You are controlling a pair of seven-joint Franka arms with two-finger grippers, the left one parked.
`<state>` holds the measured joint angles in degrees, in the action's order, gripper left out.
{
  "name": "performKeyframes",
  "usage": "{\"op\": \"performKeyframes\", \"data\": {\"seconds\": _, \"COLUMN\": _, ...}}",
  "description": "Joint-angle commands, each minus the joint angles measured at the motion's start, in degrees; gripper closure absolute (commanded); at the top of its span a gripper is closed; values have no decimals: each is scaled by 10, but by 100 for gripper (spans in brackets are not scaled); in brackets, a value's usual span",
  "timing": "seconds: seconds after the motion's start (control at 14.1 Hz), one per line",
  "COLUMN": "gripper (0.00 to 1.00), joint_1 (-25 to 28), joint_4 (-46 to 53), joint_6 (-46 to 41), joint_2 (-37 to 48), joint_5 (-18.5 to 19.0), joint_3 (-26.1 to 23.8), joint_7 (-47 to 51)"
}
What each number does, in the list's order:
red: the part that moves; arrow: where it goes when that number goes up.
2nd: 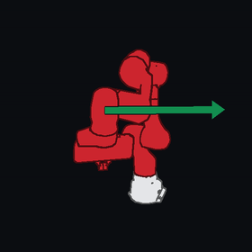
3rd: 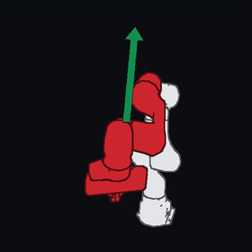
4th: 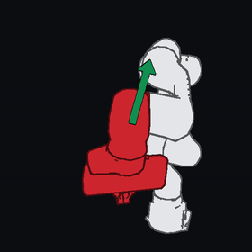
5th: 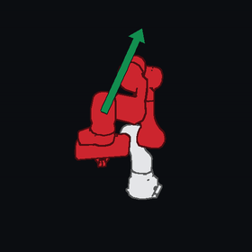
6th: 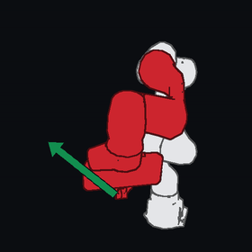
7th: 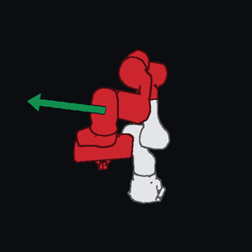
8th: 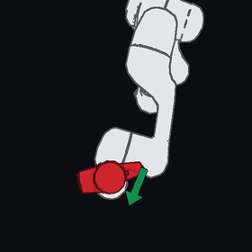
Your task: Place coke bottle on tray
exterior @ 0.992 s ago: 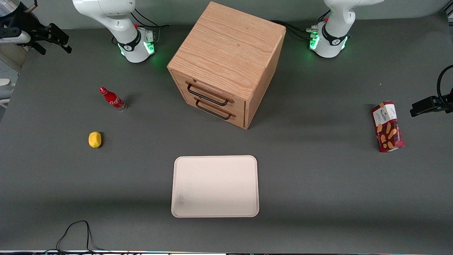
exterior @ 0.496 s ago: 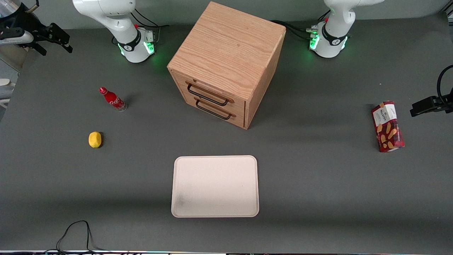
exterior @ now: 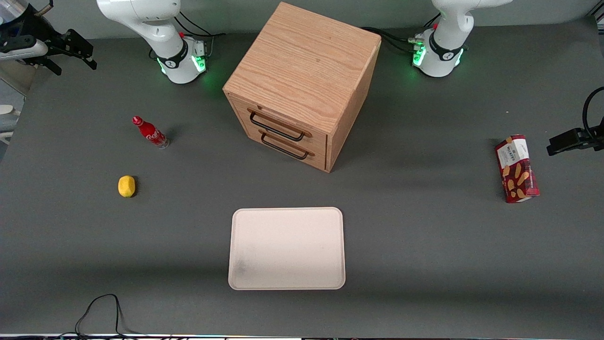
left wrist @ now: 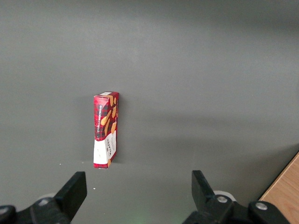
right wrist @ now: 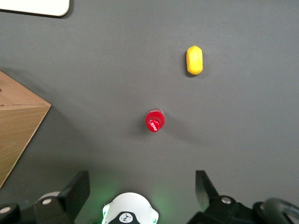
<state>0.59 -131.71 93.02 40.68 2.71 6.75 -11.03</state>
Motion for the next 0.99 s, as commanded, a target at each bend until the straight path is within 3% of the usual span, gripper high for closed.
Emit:
{"op": "performKeyframes", "data": {"seconds": 0.0, "gripper": 0, "joint_1": 6, "joint_4": -4, "joint_6": 4, "joint_2": 0, "joint_5": 9, "joint_3": 5, "joint_7": 2}}
{"op": "performKeyframes", "data": {"seconds": 0.92, "gripper": 0, "joint_1": 6, "joint_4": -8, "joint_6": 5, "joint_2": -5, "joint_5": 9, "joint_3": 5, "joint_7": 11}}
